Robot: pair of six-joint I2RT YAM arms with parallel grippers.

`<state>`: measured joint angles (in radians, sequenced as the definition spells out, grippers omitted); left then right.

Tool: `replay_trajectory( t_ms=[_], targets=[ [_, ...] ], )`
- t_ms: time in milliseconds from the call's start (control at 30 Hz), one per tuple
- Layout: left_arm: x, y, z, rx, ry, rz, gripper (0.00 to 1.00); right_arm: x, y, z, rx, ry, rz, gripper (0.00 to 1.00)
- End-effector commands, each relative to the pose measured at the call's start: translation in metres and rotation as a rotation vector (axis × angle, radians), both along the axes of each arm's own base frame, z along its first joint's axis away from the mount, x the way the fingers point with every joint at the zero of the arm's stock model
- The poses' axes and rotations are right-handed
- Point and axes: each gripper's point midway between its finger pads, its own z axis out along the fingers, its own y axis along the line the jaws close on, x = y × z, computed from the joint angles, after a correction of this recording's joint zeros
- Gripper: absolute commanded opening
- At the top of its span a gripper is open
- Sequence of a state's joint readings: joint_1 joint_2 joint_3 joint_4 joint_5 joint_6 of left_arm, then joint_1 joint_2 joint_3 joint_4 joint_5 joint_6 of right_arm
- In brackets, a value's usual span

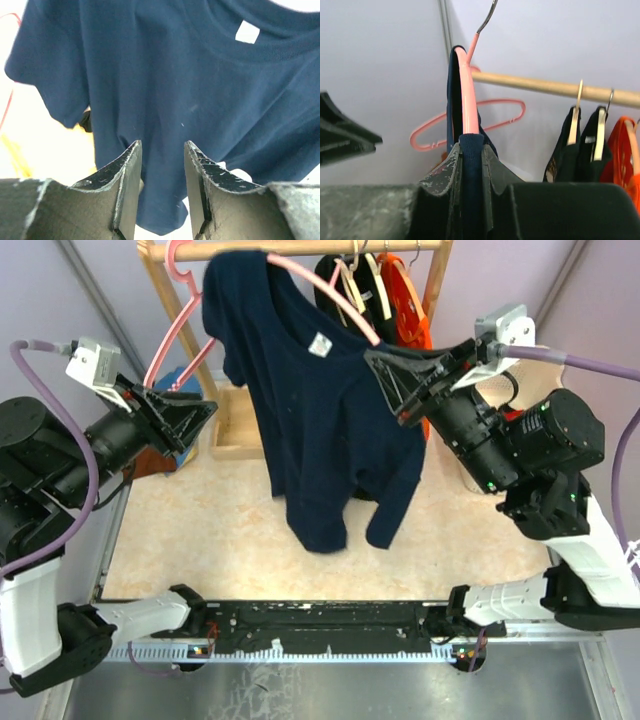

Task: Place the t-shirt on the hanger
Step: Place the hanger at the clothesline.

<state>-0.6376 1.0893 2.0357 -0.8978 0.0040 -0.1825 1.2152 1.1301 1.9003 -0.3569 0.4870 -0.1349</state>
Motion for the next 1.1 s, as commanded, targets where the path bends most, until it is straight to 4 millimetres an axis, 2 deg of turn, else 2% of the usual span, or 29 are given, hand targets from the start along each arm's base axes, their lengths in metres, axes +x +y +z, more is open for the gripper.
replay_trajectory(
  t_ms=[0,133,267,367,400,533,700,867,933,1067],
  targets=[
    [-0.001,0.003,0.007,-0.013,-0.031,0.007,0.44,-0.021,-0.051,0.114,0.391,-0.250,-0.029,0.00],
    [0.000,-0.002,0.005,-0.019,-0.031,-0.012,0.44,-0.011,-0.040,0.121,0.365,-0.291,-0.093,0.00],
    [0.002,-0.008,-0.001,-0.015,-0.020,-0.030,0.43,0.002,-0.026,0.105,0.289,-0.285,-0.142,0.00],
    [0.003,-0.010,-0.006,-0.014,-0.013,-0.038,0.42,0.009,-0.025,0.077,0.242,-0.254,-0.167,0.00],
    [0.003,-0.011,-0.008,-0.012,-0.011,-0.040,0.42,0.013,-0.021,0.061,0.213,-0.237,-0.177,0.00],
    [0.007,-0.016,-0.020,-0.001,0.005,-0.048,0.41,0.022,-0.029,0.015,0.173,-0.169,-0.207,0.00],
    [0.013,-0.020,-0.029,-0.001,0.009,-0.047,0.41,0.036,-0.027,-0.023,0.125,-0.099,-0.229,0.00],
    [0.014,-0.022,-0.031,-0.002,0.018,-0.054,0.40,0.062,-0.011,-0.036,0.025,-0.052,-0.276,0.00],
    [0.013,-0.022,-0.031,-0.004,0.019,-0.053,0.40,0.075,-0.005,-0.030,0.006,-0.032,-0.276,0.00],
    [0.013,-0.019,-0.032,-0.003,0.024,-0.042,0.40,0.109,0.011,-0.032,-0.038,0.037,-0.256,0.00]
  ],
)
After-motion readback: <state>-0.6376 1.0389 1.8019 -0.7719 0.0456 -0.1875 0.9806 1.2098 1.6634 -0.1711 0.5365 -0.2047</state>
